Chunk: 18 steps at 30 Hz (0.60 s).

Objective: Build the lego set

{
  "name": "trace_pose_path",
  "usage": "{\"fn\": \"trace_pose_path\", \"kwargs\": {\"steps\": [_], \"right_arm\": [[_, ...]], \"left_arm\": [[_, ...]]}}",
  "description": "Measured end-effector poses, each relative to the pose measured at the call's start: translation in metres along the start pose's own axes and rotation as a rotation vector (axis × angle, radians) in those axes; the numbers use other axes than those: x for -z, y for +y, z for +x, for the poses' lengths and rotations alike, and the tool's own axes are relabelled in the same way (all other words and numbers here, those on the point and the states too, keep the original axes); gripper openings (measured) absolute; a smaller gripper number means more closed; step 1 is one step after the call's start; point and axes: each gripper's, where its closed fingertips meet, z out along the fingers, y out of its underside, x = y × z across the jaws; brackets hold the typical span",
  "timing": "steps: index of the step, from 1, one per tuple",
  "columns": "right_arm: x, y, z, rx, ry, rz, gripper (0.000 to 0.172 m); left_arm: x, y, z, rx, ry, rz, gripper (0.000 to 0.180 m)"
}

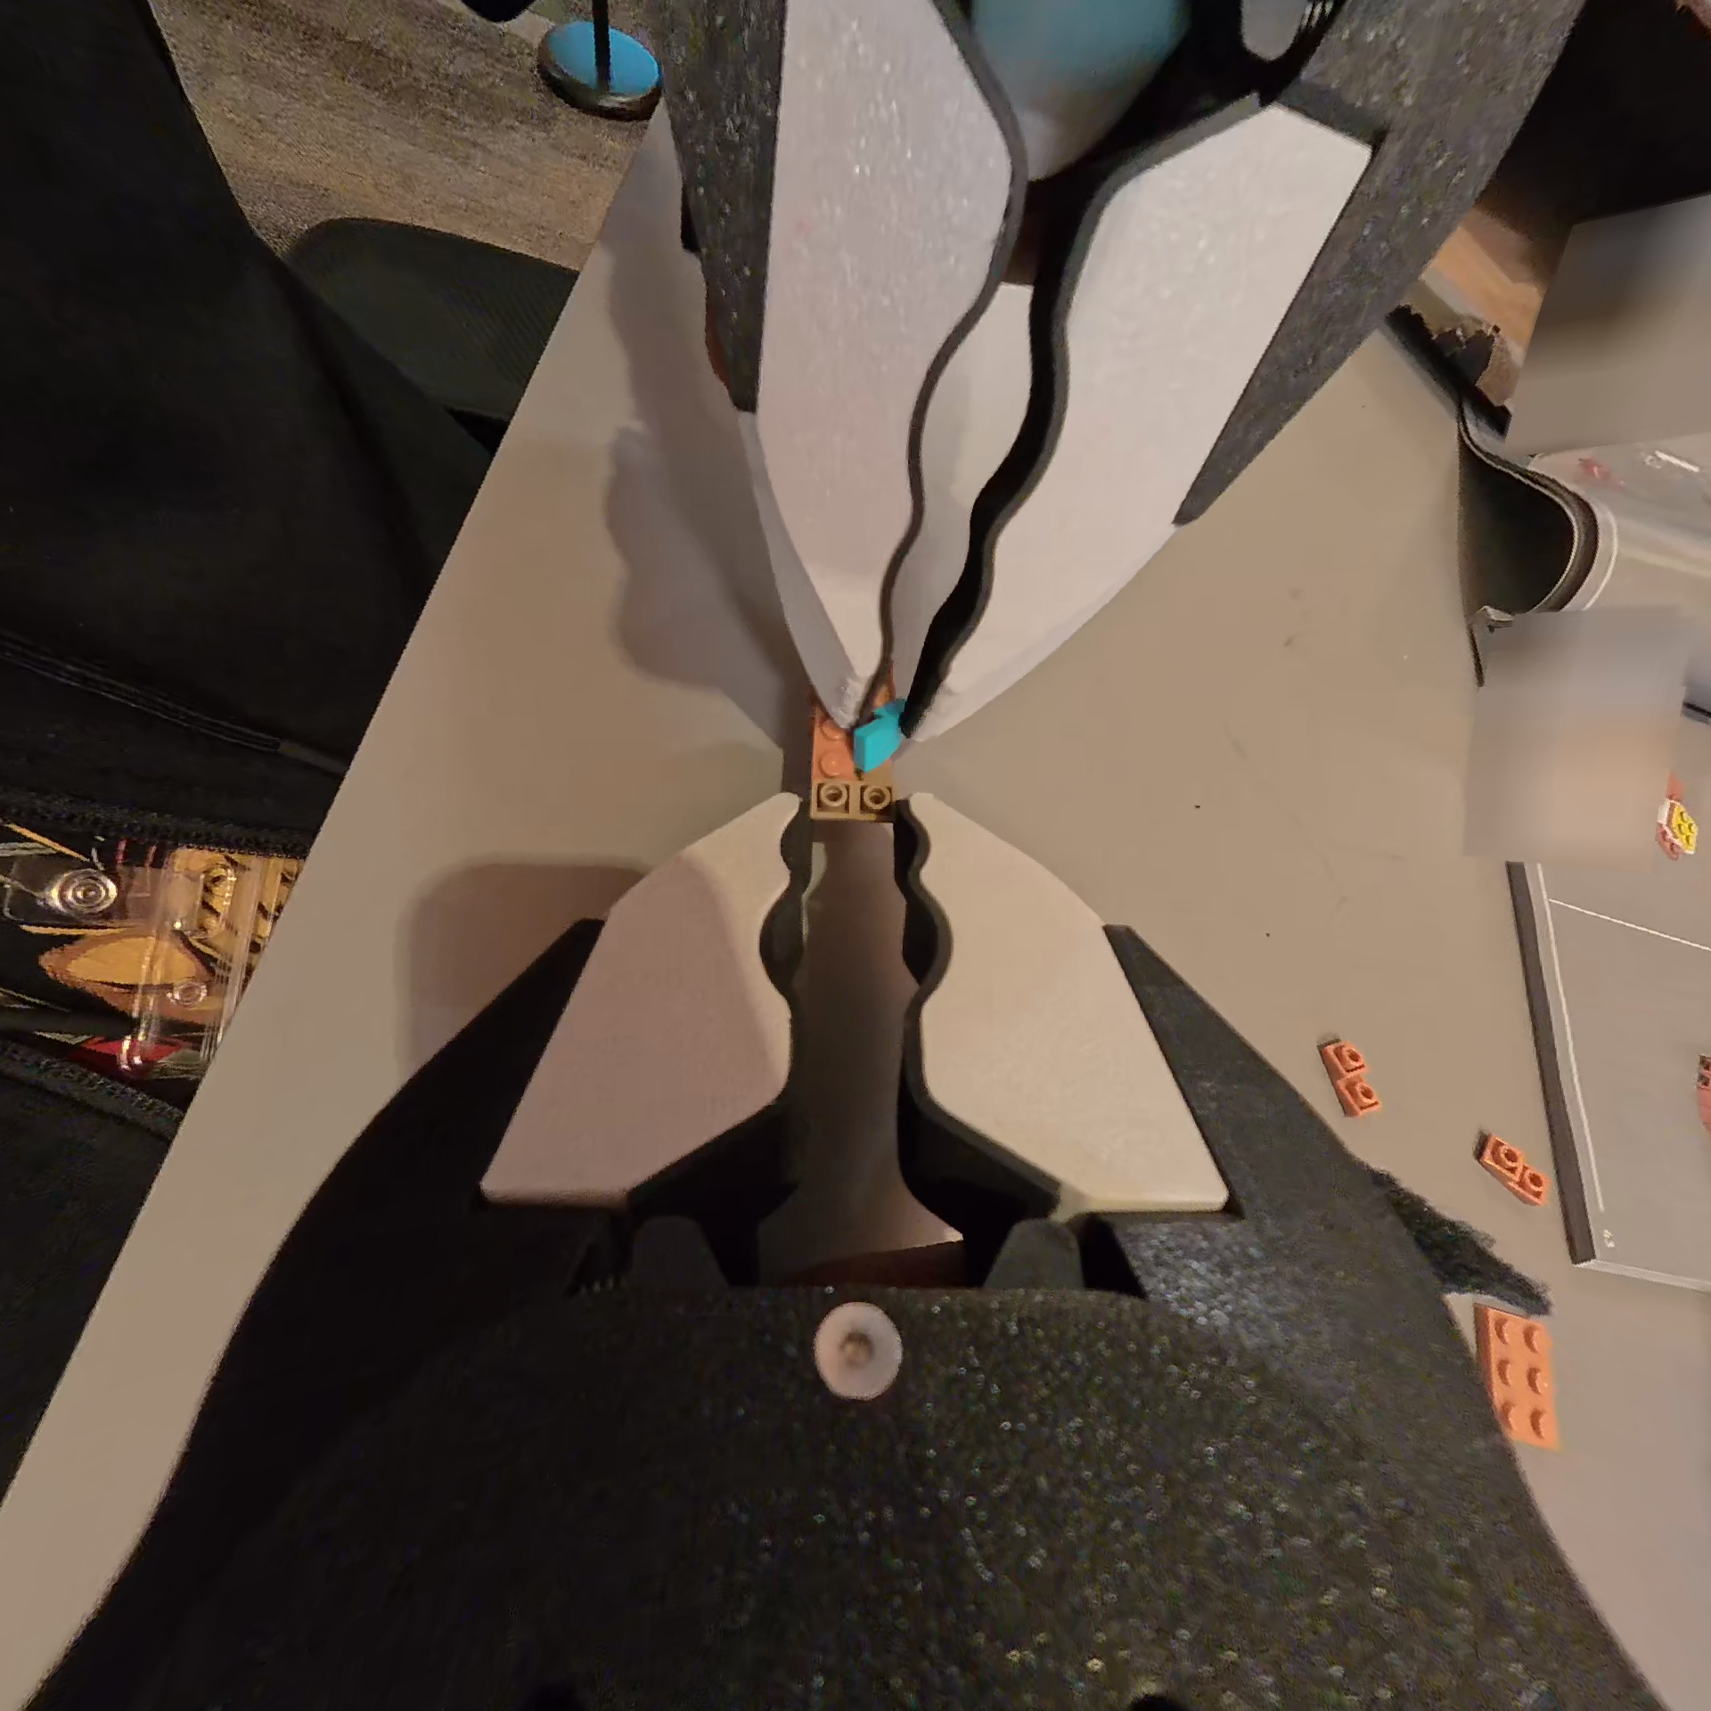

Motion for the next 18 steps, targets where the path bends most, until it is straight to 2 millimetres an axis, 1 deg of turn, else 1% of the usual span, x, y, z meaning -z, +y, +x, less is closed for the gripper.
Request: {"fn": "trace_pose_path", "kwargs": {"steps": [11,18], "right_arm": [[0.0007,-0.0007,0.0011,-0.003,0.006,0.005,0.016],[0.0005,-0.0007,0.0009,0.001,0.008,0.004,0.016]], "left_arm": [[0.0063,-0.0008,0.0061,0.037,0.045,0.048,0.010],[0.0075,0.0013,0.0075,0.053,0.021,0.076,0.010]]}}
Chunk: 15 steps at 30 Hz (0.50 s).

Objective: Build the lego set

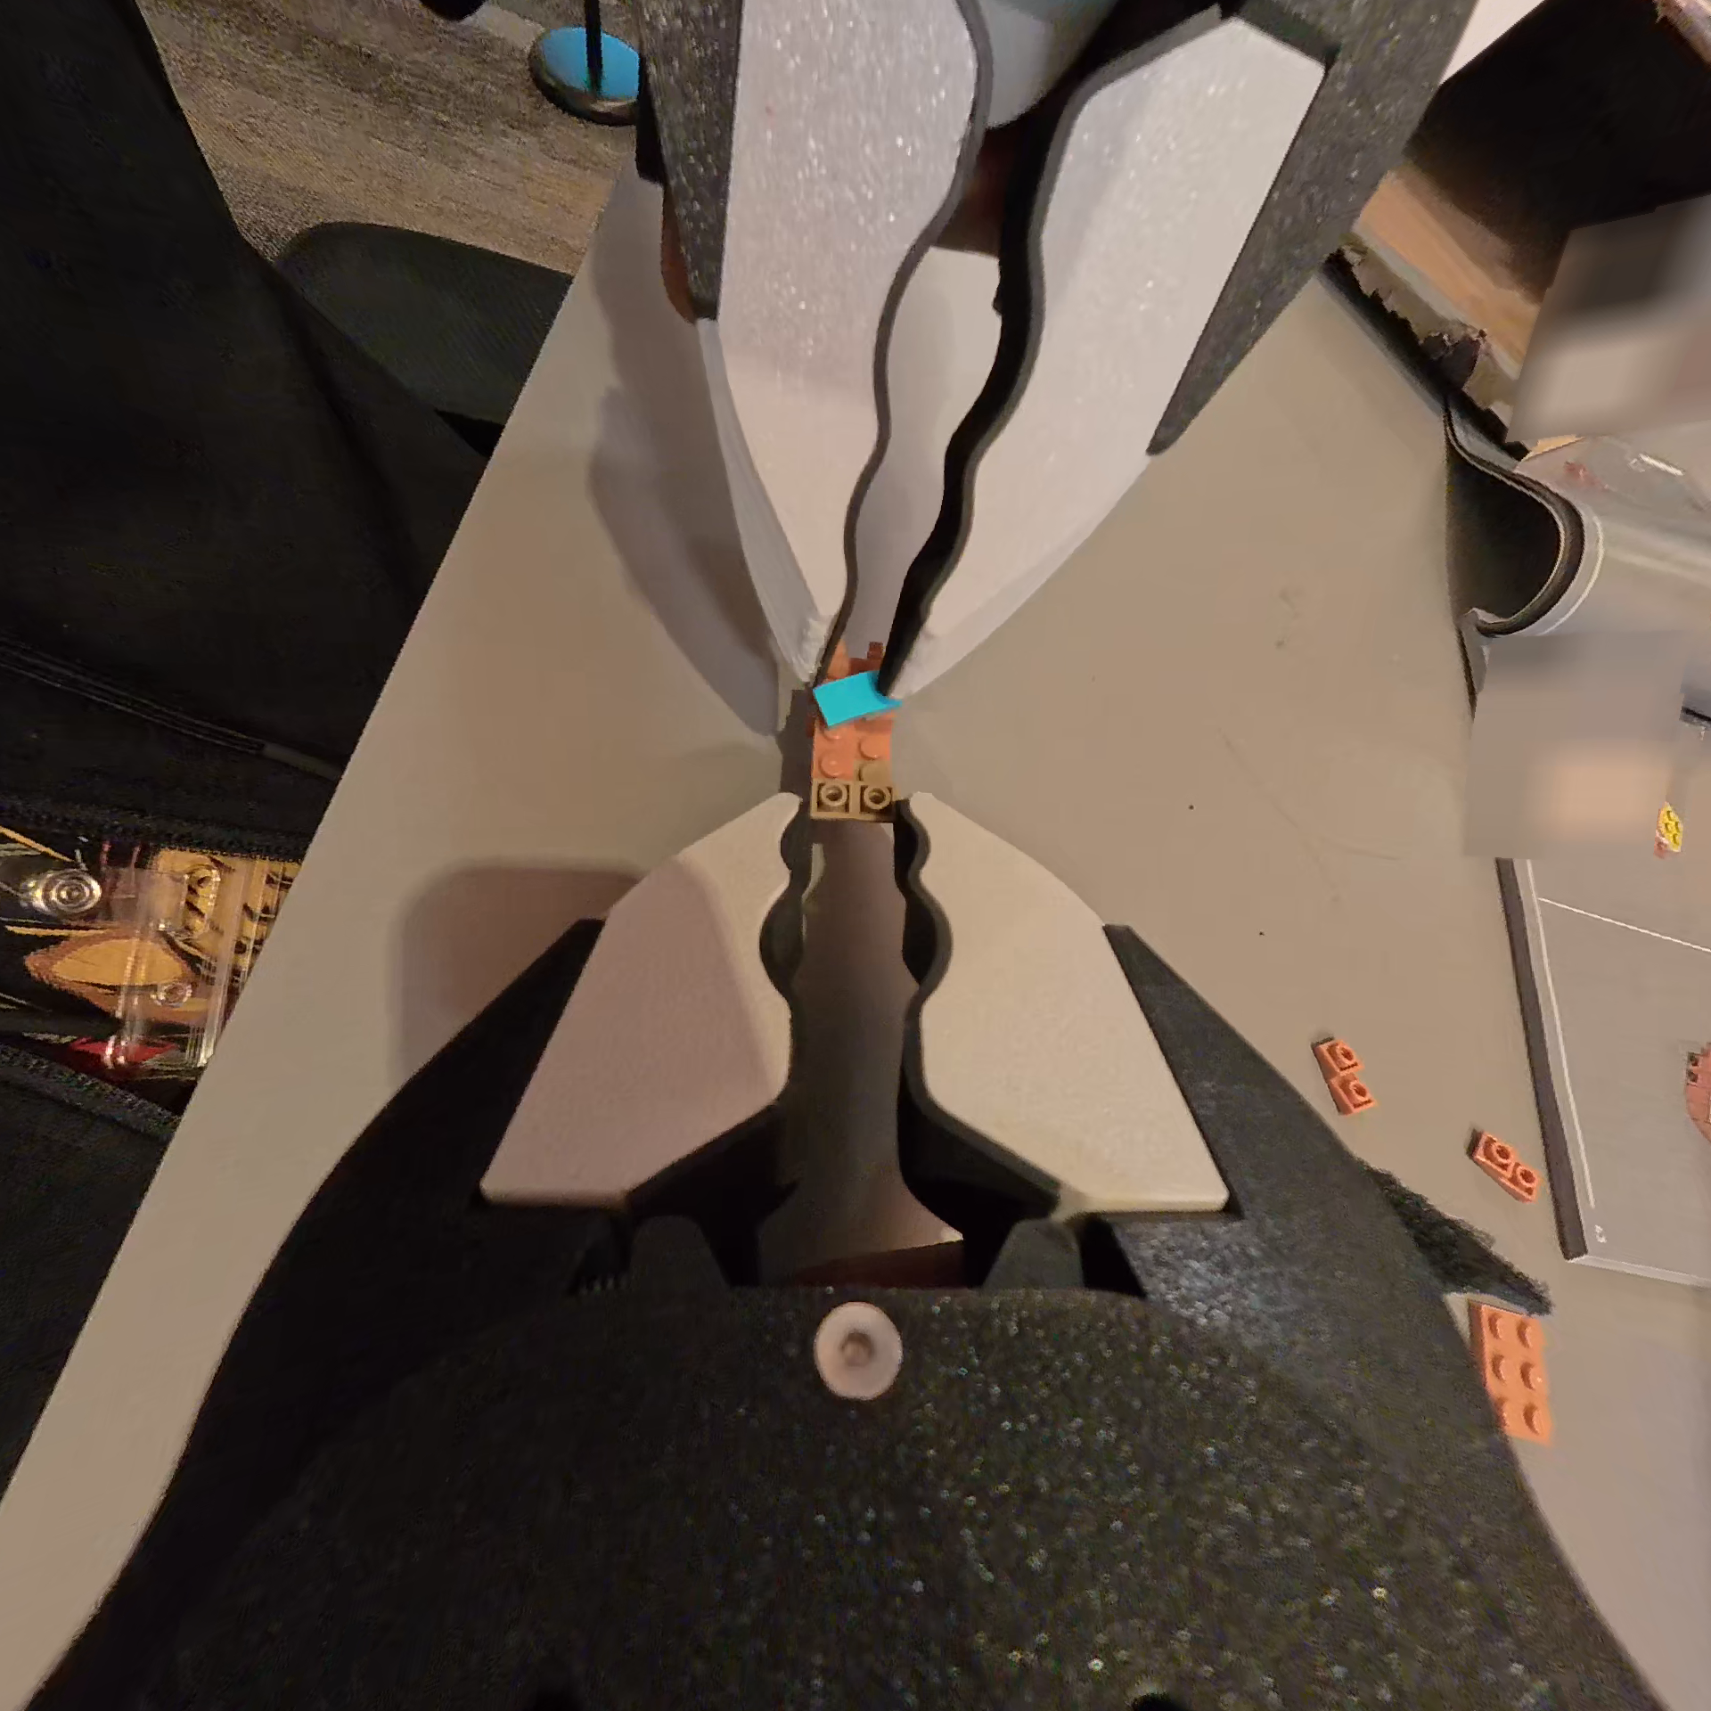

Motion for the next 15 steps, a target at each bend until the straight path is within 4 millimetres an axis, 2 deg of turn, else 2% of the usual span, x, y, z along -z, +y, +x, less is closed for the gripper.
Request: {"fn": "trace_pose_path", "kwargs": {"steps": [11,15], "right_arm": [[0.0011,-0.0018,-0.0003,0.000,-0.003,0.013,0.016],[0.0010,-0.0018,-0.0011,0.001,-0.008,0.013,0.016]], "left_arm": [[0.0034,-0.0025,0.0027,-0.005,-0.024,0.066,0.010],[0.0084,-0.0043,0.0008,-0.068,-0.024,0.076,0.012]]}}
